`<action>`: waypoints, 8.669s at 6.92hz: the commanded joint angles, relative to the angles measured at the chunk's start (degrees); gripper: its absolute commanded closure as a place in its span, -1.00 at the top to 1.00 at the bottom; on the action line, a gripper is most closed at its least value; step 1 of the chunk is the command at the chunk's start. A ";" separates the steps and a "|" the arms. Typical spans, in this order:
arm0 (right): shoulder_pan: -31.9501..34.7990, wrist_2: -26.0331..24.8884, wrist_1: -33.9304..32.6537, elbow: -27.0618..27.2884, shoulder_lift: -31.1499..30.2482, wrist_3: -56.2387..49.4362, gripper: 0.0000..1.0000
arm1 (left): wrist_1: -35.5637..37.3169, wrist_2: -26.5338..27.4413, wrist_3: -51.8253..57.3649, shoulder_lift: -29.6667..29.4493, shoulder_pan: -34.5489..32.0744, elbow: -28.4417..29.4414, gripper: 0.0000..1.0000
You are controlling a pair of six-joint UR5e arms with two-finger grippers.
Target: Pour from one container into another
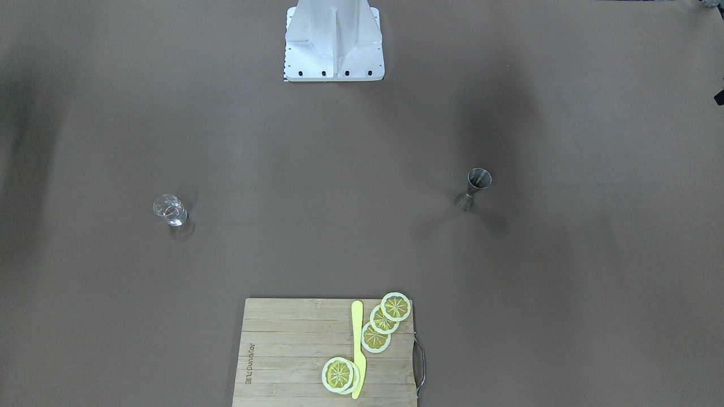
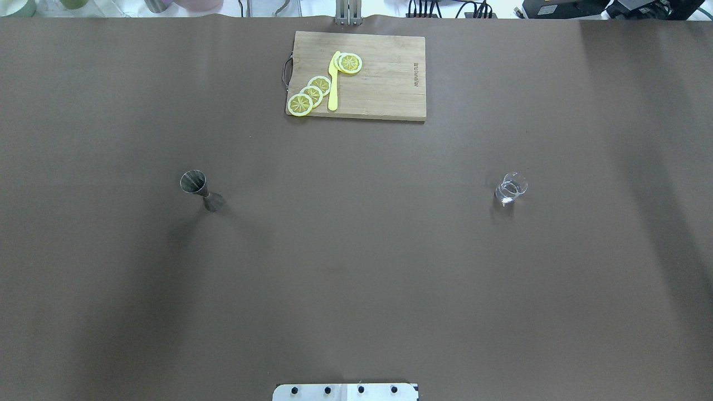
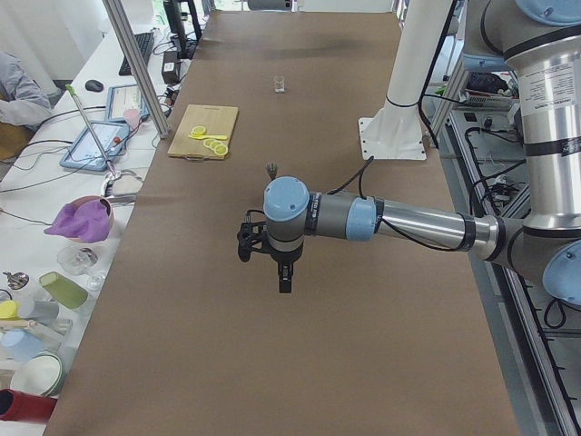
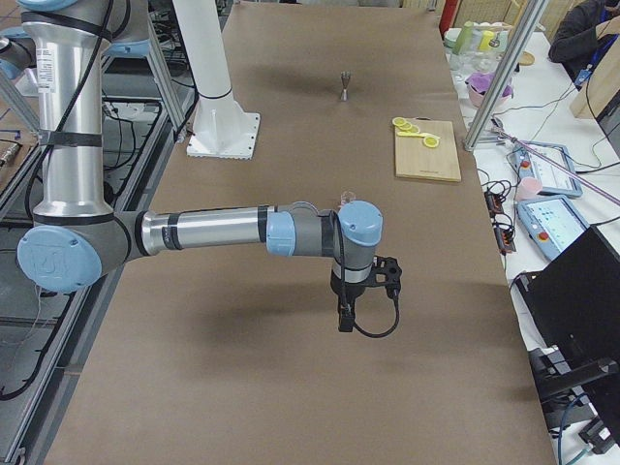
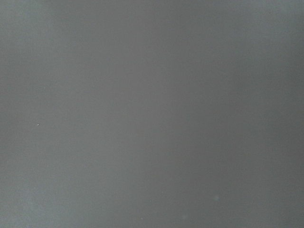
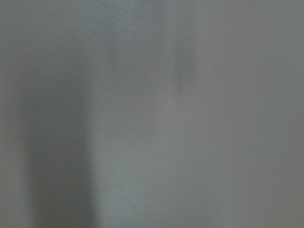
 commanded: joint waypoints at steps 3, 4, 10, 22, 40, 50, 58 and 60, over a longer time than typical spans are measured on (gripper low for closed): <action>0.10 0.17 0.00 0.10 -0.07 0.02 1.00 | 0.31 0.26 7.74 1.09 0.84 0.76 0.96; 0.10 0.17 0.00 0.19 -0.24 0.02 1.00 | 0.39 0.26 7.74 1.09 0.75 1.11 0.96; 0.10 0.08 0.18 0.44 -0.24 -0.95 1.00 | 2.15 0.52 7.65 1.01 0.75 1.11 0.96; 0.01 0.26 0.18 1.86 -0.42 -0.77 1.00 | 2.06 0.70 7.91 0.74 1.01 1.37 0.96; -23.24 3.88 29.36 4.41 3.18 1.25 0.98 | -24.92 -0.24 11.23 -17.45 13.32 10.87 0.96; -20.64 14.41 40.40 -3.32 8.80 -23.62 0.92 | -69.30 -0.27 24.17 -19.02 24.91 28.79 0.82; -27.14 16.61 60.81 -14.75 11.35 -18.53 0.96 | -96.86 0.17 1.94 -28.27 37.22 41.79 0.70; -28.89 16.52 67.21 -17.91 12.06 -18.61 0.99 | -99.00 0.87 1.94 -28.35 37.49 43.47 0.69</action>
